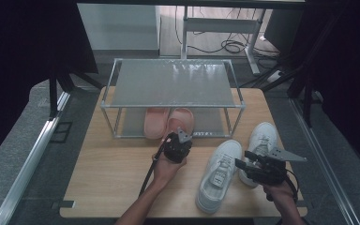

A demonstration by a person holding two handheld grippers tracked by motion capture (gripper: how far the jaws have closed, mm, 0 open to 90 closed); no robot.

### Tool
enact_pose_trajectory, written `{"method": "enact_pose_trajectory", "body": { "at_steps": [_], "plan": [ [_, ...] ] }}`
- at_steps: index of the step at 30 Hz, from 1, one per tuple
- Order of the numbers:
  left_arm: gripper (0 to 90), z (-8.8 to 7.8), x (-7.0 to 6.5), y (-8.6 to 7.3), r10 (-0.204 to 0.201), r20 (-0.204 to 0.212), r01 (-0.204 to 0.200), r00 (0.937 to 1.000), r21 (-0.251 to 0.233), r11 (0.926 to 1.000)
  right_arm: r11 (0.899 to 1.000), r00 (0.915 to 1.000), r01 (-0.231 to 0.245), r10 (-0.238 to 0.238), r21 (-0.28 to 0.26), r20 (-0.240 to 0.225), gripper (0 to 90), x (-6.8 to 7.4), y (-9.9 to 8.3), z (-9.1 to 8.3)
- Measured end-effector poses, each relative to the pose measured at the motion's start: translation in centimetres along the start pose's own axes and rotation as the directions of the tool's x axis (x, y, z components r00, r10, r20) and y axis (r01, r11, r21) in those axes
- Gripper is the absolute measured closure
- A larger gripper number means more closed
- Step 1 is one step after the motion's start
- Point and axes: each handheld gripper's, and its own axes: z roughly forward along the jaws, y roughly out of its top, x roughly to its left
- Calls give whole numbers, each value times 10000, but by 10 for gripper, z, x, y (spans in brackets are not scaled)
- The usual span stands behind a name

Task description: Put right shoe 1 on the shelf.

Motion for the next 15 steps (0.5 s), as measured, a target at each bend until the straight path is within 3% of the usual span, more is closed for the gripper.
{"method": "enact_pose_trajectory", "body": {
  "at_steps": [4, 11, 15],
  "plan": [
    [895, -15, 5, -12, -72, 263, 77, 9996, -191, 9998, 10000, 10000, 0, 0, 26, -23, 413, 1, 0, 1],
    [899, -31, 15, -29, -125, 303, 131, 9995, -195, 9997, 10000, 10000, 36, -36, 58, -24, 413, 2, 0, 2],
    [900, -44, 19, -46, -34, 248, 36, 9997, -70, 10000, 10000, 10000, 37, -37, 67, -12, 413, 1, 0, 2]
  ]
}}
